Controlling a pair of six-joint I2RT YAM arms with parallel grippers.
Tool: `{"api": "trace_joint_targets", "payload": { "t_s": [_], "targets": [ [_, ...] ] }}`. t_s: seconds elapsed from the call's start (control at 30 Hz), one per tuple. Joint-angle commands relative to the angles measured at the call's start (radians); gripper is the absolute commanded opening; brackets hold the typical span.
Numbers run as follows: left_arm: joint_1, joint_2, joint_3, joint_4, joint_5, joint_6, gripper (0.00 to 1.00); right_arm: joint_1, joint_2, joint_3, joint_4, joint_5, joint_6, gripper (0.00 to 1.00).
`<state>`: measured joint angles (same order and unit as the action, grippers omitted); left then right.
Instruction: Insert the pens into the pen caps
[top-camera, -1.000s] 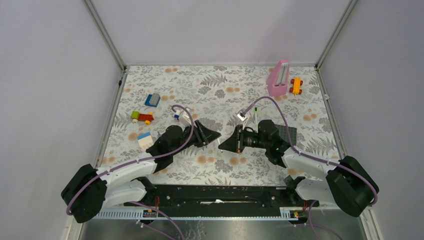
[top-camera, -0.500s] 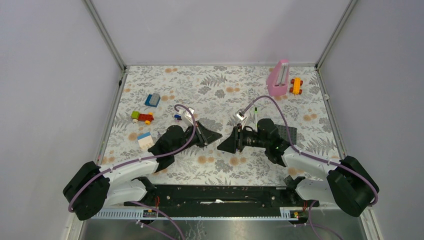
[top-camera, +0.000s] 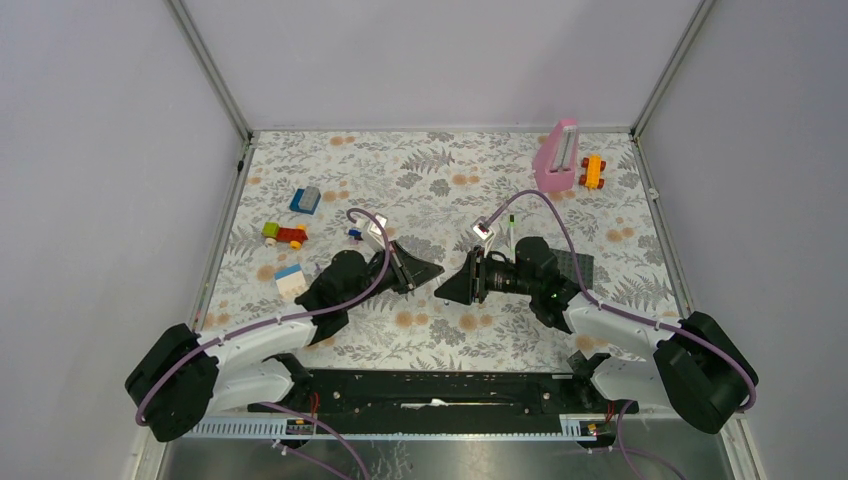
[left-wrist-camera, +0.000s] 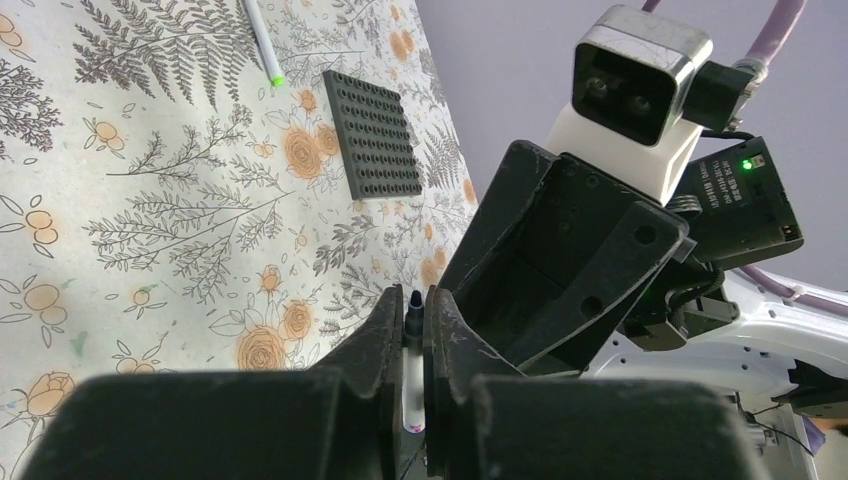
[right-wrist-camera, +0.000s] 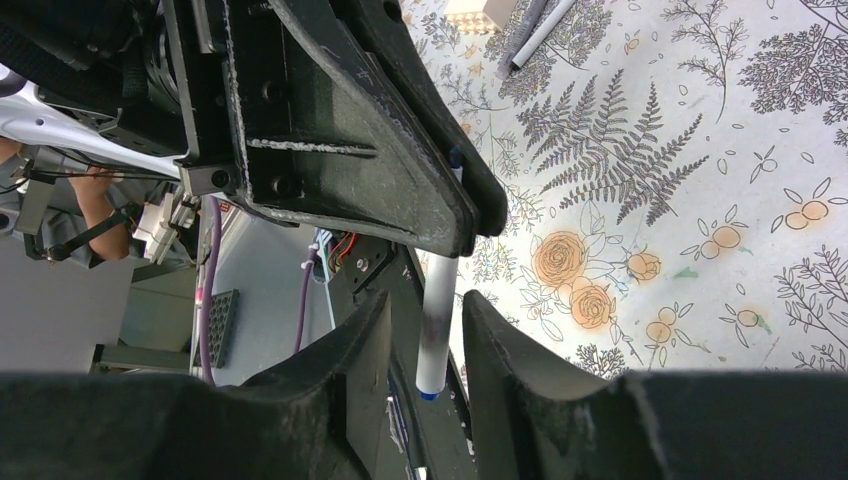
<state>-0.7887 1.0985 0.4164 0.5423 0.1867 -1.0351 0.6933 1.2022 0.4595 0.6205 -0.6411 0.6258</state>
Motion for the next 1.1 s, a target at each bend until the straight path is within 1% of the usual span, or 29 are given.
{"api": "trace_joint_targets", "payload": {
  "t_s": [0.0,0.17,0.23,0.3,0.5,0.7,0.73,0.77,0.8,0.87,0.93,1.0,1.03,1.07],
  "targets": [
    [-0.003,-0.033,-0.008,0.071,-0.022,-0.006,0.00,0.006,-0.002,0.038,0.056,-0.015,-0.003,0.38],
    [-0.003,-0.041,-0.006,0.070,-0.033,-0.005,0.00,0.006,0.004,0.032,0.058,-0.020,-0.001,0.42],
    [-0.003,-0.044,-0.007,0.067,-0.035,-0.003,0.00,0.006,0.003,0.029,0.062,-0.021,0.001,0.42],
    [-0.003,-0.043,-0.008,0.067,-0.036,-0.003,0.00,0.006,0.002,0.027,0.067,-0.022,0.004,0.38],
    [-0.003,-0.046,-0.014,0.070,-0.041,-0.005,0.00,0.005,0.007,0.025,0.073,-0.025,0.008,0.24],
    [-0.003,-0.044,-0.014,0.071,-0.041,-0.005,0.00,0.006,0.014,0.027,0.078,-0.025,0.012,0.03],
    [-0.003,-0.045,-0.014,0.070,-0.042,-0.005,0.00,0.005,0.015,0.026,0.077,-0.026,0.013,0.00],
    [-0.003,-0.047,-0.014,0.067,-0.042,-0.005,0.00,0.005,0.017,0.027,0.078,-0.025,0.013,0.00],
    [-0.003,-0.050,-0.012,0.059,-0.045,-0.002,0.04,0.006,0.017,0.027,0.077,-0.023,0.010,0.00],
    [-0.003,-0.071,-0.008,0.019,-0.074,0.009,0.21,0.006,0.011,0.031,0.055,0.007,-0.009,0.00],
    [-0.003,-0.107,-0.008,-0.036,-0.123,0.019,0.40,0.005,-0.003,0.042,-0.003,0.068,-0.043,0.00],
    [-0.002,-0.142,0.009,-0.128,-0.196,0.041,0.55,0.005,-0.018,0.052,-0.058,0.146,-0.079,0.00],
    [-0.001,-0.154,0.027,-0.194,-0.247,0.053,0.61,0.005,-0.025,0.060,-0.093,0.190,-0.104,0.00],
    [-0.001,-0.161,0.051,-0.268,-0.300,0.065,0.65,0.006,-0.028,0.068,-0.128,0.243,-0.124,0.00]
  ]
}}
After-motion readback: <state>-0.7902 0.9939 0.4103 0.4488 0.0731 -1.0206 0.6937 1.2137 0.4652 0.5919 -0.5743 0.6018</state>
